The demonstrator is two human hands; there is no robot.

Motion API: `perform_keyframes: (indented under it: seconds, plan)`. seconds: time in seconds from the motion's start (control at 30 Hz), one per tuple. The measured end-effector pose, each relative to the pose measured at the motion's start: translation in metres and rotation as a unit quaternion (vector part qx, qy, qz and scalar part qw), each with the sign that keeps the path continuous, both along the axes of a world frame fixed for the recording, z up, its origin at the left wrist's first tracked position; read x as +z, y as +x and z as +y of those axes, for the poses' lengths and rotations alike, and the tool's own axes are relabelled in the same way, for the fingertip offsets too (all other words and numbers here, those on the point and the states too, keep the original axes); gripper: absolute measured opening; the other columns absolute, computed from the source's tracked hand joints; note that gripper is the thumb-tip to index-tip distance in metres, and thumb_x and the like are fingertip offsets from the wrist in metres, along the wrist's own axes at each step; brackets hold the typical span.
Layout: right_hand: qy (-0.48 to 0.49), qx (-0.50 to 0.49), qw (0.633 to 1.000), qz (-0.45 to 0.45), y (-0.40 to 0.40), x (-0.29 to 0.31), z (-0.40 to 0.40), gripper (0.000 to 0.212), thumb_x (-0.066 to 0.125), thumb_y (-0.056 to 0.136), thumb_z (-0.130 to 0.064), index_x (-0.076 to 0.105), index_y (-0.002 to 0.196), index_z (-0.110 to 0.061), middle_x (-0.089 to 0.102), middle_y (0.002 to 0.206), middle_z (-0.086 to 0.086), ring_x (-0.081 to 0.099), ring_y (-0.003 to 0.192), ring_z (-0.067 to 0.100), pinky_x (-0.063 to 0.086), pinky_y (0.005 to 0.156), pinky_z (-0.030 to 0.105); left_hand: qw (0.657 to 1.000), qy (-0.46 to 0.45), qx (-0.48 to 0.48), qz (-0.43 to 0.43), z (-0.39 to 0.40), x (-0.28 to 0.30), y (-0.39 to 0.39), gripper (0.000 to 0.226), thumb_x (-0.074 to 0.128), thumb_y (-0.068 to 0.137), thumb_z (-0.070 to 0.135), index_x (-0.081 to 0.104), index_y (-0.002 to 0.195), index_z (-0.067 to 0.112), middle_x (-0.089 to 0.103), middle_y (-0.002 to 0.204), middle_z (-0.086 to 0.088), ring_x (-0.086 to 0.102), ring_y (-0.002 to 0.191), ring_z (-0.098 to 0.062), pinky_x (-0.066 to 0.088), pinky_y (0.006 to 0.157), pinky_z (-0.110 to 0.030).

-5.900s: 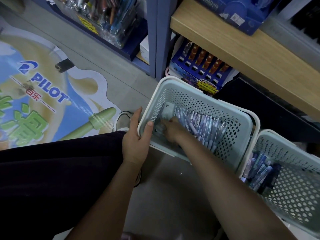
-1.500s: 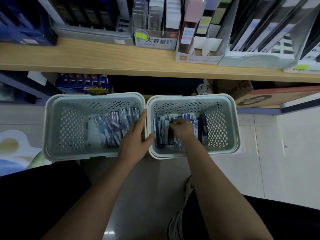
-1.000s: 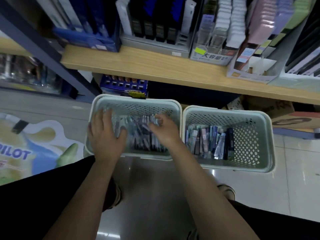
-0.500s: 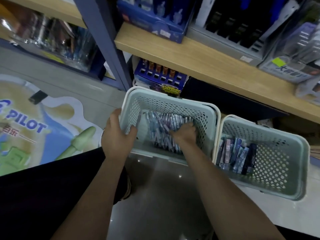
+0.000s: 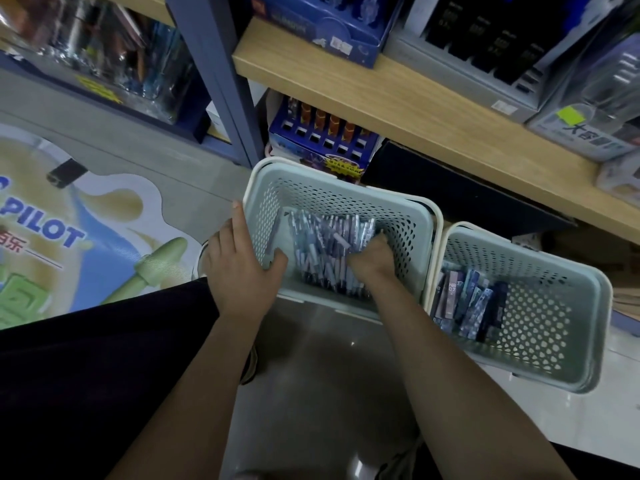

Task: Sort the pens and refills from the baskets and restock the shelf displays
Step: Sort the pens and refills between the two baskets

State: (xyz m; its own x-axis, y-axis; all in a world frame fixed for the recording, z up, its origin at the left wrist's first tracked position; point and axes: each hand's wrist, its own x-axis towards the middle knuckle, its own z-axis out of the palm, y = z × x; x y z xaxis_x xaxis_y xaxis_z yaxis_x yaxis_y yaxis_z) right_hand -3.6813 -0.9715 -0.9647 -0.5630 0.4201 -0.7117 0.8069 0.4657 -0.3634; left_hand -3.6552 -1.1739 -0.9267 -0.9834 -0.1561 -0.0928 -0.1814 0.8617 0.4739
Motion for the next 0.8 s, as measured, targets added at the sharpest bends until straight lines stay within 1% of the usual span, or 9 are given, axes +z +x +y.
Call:
perform_keyframes:
  seconds: [0.1, 0.17, 0.23, 0.33, 0.4, 0.5, 0.57, 0.7, 0.8]
  plan:
    - [-0.040, -0.018, 0.999, 0.010, -0.002, 0.005, 0.010, 0.029, 0.066, 0.092, -0.014, 0.055, 0.116, -0.004, 0.063, 0.090, 0.009, 0.055, 0.061, 0.012, 0.039, 0.044, 0.019, 1.000, 0.025, -0.009, -0.001, -0.002, -0.002, 0.001, 0.095, 0.051, 0.079, 0.051, 0.025, 0.156, 0.003, 0.051, 0.136, -0.023, 0.048, 0.120, -0.041, 0.043, 0.098, -0.053]
    - [-0.074, -0.046, 0.996, 0.016, 0.000, 0.010, 0.013, 0.012, 0.066, 0.090, -0.010, 0.054, 0.090, -0.011, 0.056, 0.078, 0.004, 0.051, 0.060, 0.012, 0.038, 0.047, 0.021, 0.999, 0.037, -0.011, -0.005, -0.003, -0.002, 0.001, 0.096, 0.055, 0.079, 0.050, 0.023, 0.157, 0.006, 0.048, 0.141, -0.022, 0.047, 0.123, -0.040, 0.045, 0.096, -0.052]
    - [-0.113, -0.053, 0.992, 0.018, -0.001, 0.015, 0.005, 0.016, 0.067, 0.087, -0.013, 0.057, 0.097, -0.008, 0.061, 0.088, 0.009, 0.057, 0.070, 0.016, 0.041, 0.056, 0.023, 0.999, 0.048, -0.010, -0.013, -0.004, -0.002, 0.001, 0.096, 0.066, 0.081, 0.043, 0.021, 0.158, 0.009, 0.046, 0.144, -0.020, 0.047, 0.125, -0.040, 0.046, 0.093, -0.051]
    - [-0.172, -0.072, 0.982, 0.007, -0.005, 0.014, -0.020, 0.049, 0.072, 0.081, -0.023, 0.051, 0.122, -0.006, 0.060, 0.122, 0.015, 0.062, 0.108, 0.030, 0.047, 0.075, 0.031, 0.998, 0.054, -0.015, -0.011, -0.006, -0.001, 0.001, 0.099, 0.075, 0.081, 0.036, 0.020, 0.159, 0.010, 0.045, 0.146, -0.018, 0.048, 0.125, -0.039, 0.047, 0.092, -0.050]
    - [-0.184, -0.077, 0.980, 0.001, -0.010, 0.013, -0.034, 0.042, 0.069, 0.088, -0.016, 0.047, 0.124, -0.009, 0.058, 0.119, 0.012, 0.061, 0.100, 0.025, 0.048, 0.078, 0.031, 0.998, 0.057, -0.021, -0.013, -0.008, 0.000, 0.001, 0.101, 0.075, 0.081, 0.038, 0.018, 0.160, 0.011, 0.044, 0.147, -0.017, 0.047, 0.127, -0.038, 0.046, 0.095, -0.049]
    - [-0.193, -0.080, 0.978, 0.000, -0.017, 0.011, -0.048, 0.032, 0.068, 0.091, -0.010, 0.053, 0.119, -0.009, 0.061, 0.104, 0.005, 0.056, 0.076, 0.011, 0.047, 0.063, 0.025, 0.998, 0.057, -0.034, -0.011, -0.009, 0.000, 0.000, 0.103, 0.077, 0.081, 0.039, 0.018, 0.159, 0.008, 0.043, 0.147, -0.019, 0.046, 0.127, -0.038, 0.042, 0.099, -0.048]
    - [-0.185, -0.072, 0.980, 0.000, -0.019, 0.008, -0.051, 0.036, 0.069, 0.091, -0.013, 0.053, 0.123, -0.006, 0.061, 0.104, 0.004, 0.059, 0.081, 0.015, 0.050, 0.070, 0.029, 0.998, 0.052, -0.039, -0.003, -0.009, -0.001, 0.000, 0.102, 0.078, 0.081, 0.036, 0.019, 0.159, 0.006, 0.045, 0.146, -0.020, 0.046, 0.126, -0.038, 0.042, 0.098, -0.047]
    - [-0.205, -0.061, 0.977, 0.007, -0.020, 0.016, -0.048, 0.020, 0.068, 0.093, -0.018, 0.053, 0.105, -0.013, 0.057, 0.090, -0.001, 0.056, 0.078, 0.010, 0.049, 0.078, 0.031, 0.999, 0.023, -0.042, 0.007, -0.009, -0.007, 0.000, 0.100, 0.077, 0.083, 0.042, 0.023, 0.157, 0.002, 0.049, 0.140, -0.022, 0.049, 0.119, -0.038, 0.043, 0.095, -0.048]
    - [-0.207, -0.037, 0.977, 0.024, -0.012, 0.022, -0.040, 0.040, 0.071, 0.090, -0.022, 0.059, 0.126, -0.010, 0.063, 0.107, -0.003, 0.062, 0.099, 0.017, 0.051, 0.097, 0.033, 0.999, -0.005, -0.046, 0.009, -0.008, -0.008, -0.001, 0.096, 0.069, 0.085, 0.050, 0.025, 0.155, 0.001, 0.050, 0.139, -0.022, 0.048, 0.122, -0.038, 0.043, 0.098, -0.051]
